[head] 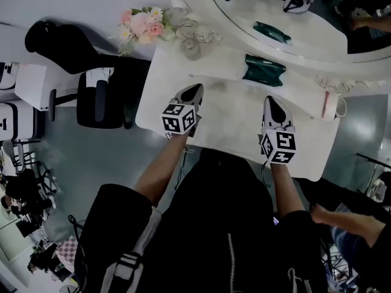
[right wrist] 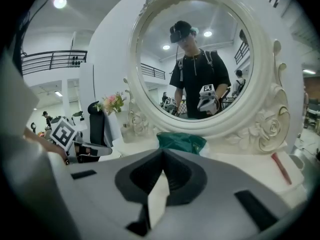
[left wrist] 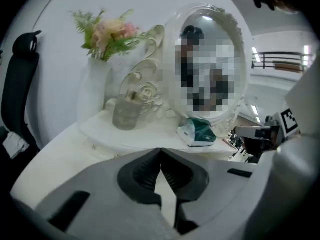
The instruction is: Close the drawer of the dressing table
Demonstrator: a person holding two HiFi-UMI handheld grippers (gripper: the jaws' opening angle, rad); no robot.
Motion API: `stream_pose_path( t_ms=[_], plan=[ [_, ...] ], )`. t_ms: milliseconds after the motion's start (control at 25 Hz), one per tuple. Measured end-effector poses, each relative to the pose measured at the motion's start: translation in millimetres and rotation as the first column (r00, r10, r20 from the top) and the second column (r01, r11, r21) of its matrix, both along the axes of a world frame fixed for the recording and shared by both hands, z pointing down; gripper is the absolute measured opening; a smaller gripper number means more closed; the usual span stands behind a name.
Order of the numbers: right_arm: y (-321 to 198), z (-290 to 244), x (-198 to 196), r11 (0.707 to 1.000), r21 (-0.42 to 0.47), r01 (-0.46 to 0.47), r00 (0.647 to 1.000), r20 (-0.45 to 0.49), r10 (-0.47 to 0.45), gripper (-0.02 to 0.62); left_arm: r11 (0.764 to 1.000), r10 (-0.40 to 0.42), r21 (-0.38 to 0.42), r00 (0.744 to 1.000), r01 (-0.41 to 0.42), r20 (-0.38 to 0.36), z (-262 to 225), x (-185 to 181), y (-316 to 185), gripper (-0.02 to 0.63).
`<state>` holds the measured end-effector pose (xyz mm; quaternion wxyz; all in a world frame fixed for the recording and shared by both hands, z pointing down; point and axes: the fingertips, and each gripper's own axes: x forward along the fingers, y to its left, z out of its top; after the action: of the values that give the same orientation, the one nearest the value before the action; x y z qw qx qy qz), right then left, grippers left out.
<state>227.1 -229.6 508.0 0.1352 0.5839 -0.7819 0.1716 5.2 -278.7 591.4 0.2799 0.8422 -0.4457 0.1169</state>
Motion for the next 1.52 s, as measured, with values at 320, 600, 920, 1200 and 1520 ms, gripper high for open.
stream_pose_path(
  t_ms=[320, 600, 920, 1200, 1520],
  plan=[
    [5.0, -24.2, 23.3, 0.996, 0.074, -0.05, 0.999, 0.002, 0.05, 0.002, 0.966, 0.144, 0.202, 0.984, -0.163, 0.105, -64.6, 43.8, 14.1, 0.003],
    [2.9, -57.2, 43.1, 0.985, 0.158, -0.075, 0.997, -0.003, 0.077, 0.0, 0.897, 0.21, 0.361, 0.964, -0.256, 0.163, -125.5, 74.9, 13.8, 0.003],
    [2.8, -94.5, 52.6, 0.968, 0.237, -0.079, 0.996, -0.01, 0.084, -0.002, 0.865, 0.21, 0.431, 0.966, -0.256, 0.152, -164.8, 87.9, -0.9, 0.003],
    [8.2, -92.7, 60.6, 0.966, 0.243, -0.088, 0.996, -0.01, 0.093, -0.002, 0.864, 0.207, 0.437, 0.968, -0.25, 0.145, -168.4, 92.0, -0.7, 0.003],
    [11.7, -90.5, 64.5, 0.968, 0.234, -0.093, 0.995, 0.0, 0.095, -0.002, 0.871, 0.214, 0.423, 0.968, -0.251, 0.133, -164.4, 96.6, 1.6, 0.003]
  ],
)
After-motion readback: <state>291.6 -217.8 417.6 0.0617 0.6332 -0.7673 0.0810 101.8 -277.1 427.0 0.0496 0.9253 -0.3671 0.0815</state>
